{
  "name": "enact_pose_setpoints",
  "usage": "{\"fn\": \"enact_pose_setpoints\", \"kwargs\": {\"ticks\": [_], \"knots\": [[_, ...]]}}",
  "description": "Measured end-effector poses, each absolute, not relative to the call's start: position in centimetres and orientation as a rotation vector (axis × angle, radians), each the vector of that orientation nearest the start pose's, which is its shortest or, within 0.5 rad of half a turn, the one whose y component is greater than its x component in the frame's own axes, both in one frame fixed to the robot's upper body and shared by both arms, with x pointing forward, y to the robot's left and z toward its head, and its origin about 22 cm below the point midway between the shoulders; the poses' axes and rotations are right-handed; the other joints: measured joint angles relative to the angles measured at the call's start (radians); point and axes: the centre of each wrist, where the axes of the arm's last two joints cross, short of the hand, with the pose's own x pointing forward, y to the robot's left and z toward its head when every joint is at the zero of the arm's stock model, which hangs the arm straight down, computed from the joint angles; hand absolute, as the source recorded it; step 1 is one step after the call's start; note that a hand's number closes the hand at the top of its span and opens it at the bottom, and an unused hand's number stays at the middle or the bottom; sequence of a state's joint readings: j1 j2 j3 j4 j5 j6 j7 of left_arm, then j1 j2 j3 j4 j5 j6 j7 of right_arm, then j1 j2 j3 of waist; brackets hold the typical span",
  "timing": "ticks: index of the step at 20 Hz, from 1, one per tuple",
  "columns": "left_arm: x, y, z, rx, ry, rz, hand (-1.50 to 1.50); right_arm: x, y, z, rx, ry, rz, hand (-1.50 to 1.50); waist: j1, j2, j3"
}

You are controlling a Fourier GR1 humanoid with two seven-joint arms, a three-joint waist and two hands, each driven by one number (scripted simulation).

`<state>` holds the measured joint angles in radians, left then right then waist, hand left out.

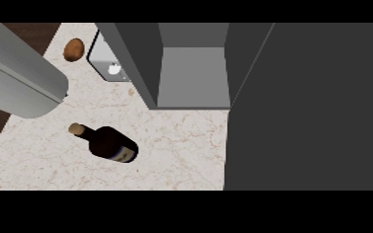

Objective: Pick up the wine, place it into the cabinet and close the cabinet

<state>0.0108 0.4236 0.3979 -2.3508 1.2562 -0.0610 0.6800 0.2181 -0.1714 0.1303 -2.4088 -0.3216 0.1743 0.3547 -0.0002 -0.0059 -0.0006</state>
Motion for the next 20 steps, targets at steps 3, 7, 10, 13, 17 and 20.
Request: {"fn": "enact_pose_setpoints", "kwargs": {"ticks": [3,7,10,13,17,20], "knots": [[15.3,31.9,22.6,-0.770,-1.666,-0.079,-1.50,14.1,-23.0,15.5,0.379,-1.800,0.276,-1.50,-0.004,-0.001,0.000],[15.1,32.3,23.7,-0.766,-1.656,-0.065,-1.50,14.0,-22.5,15.8,0.391,-1.785,0.271,-1.50,-0.007,-0.001,0.000],[14.7,32.6,24.3,-0.755,-1.664,-0.047,-1.50,14.2,-22.3,16.1,0.390,-1.787,0.269,-1.50,-0.007,-0.001,0.000],[14.4,33.3,24.5,-0.744,-1.681,-0.028,-1.50,14.2,-22.3,16.1,0.388,-1.792,0.272,-1.50,-0.007,-0.001,0.000],[14.3,33.7,24.5,-0.730,-1.707,-0.024,-1.50,14.2,-22.2,16.3,0.383,-1.789,0.266,-1.50,-0.010,0.000,0.000],[14.5,34.2,24.2,-0.706,-1.720,-0.009,-1.50,14.1,-22.1,16.2,0.386,-1.790,0.263,-1.50,-0.016,0.000,0.000]]}}
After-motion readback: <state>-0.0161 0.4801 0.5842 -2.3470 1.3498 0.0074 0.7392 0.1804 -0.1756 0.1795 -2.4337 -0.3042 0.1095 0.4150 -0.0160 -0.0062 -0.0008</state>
